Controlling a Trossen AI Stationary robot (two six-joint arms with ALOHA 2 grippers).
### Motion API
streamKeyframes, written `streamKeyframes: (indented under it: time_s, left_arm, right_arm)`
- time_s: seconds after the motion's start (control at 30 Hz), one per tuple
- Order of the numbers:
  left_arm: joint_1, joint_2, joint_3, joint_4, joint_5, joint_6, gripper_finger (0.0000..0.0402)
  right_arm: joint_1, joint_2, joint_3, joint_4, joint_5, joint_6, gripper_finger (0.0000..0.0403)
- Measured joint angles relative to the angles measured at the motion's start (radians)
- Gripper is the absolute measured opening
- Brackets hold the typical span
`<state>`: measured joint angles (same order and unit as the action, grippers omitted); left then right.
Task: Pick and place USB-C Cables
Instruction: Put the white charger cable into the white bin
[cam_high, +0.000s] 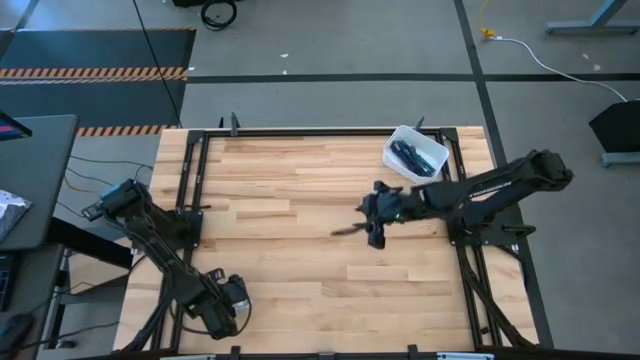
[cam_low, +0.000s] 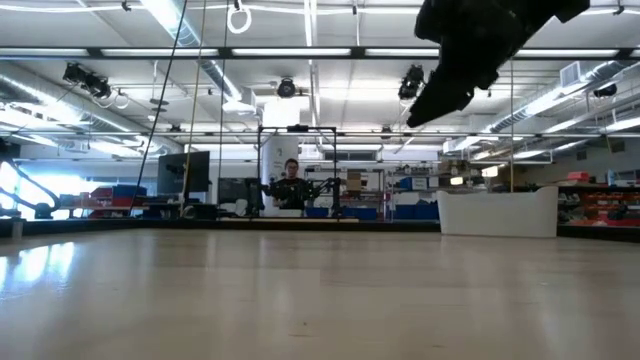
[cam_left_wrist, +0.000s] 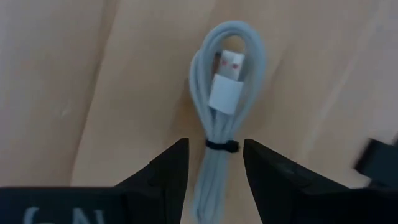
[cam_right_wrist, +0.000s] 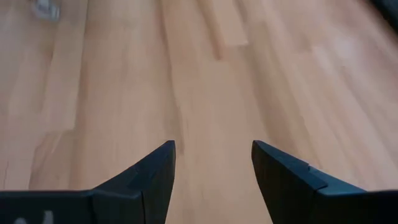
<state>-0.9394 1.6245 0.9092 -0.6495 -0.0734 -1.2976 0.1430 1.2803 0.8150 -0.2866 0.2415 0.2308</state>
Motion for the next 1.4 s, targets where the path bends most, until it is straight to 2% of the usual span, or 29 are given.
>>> streamKeyframes:
  time_s: [0.27, 0.47, 0.6, 0.77, 0.93, 1.07, 1.2, 1.4]
  left_arm:
    - [0.012, 0.04, 0.0, 0.0, -0.029, 0.034, 0.016]
    - [0.032, 0.047, 0.0, -0.006, -0.031, 0.079, 0.0154]
    - [0.04, 0.047, 0.0, -0.007, -0.03, 0.095, 0.0123]
    - [0.067, 0.038, 0.0, -0.008, -0.026, 0.172, 0.0053]
    - [0.14, 0.005, 0.0, -0.008, -0.041, 0.308, 0.0046]
    - [0.208, -0.05, 0.0, -0.008, -0.1, 0.434, 0.0046]
    - [0.281, -0.144, 0.0, 0.011, -0.211, 0.575, 0.0046]
    - [0.377, -0.308, 0.0, 0.192, -0.372, 0.849, 0.0048]
  right_arm:
    - [0.079, 0.122, 0.0, 0.029, 0.081, 0.026, 0.0218]
    - [0.092, 0.161, 0.0, 0.069, 0.08, 0.064, 0.0218]
    - [0.103, 0.156, 0.0, 0.069, 0.08, 0.106, 0.0218]
    - [0.114, 0.15, 0.0, 0.117, 0.079, 0.101, 0.0218]
    - [0.113, 0.155, 0.0, 0.218, 0.03, 0.03, 0.0218]
    - [0.112, 0.154, 0.0, 0.297, 0.017, -0.035, 0.0218]
    - [0.112, 0.154, 0.0, 0.397, 0.017, -0.121, 0.0218]
    - [0.112, 0.154, 0.0, 0.556, -0.003, -0.25, 0.0211]
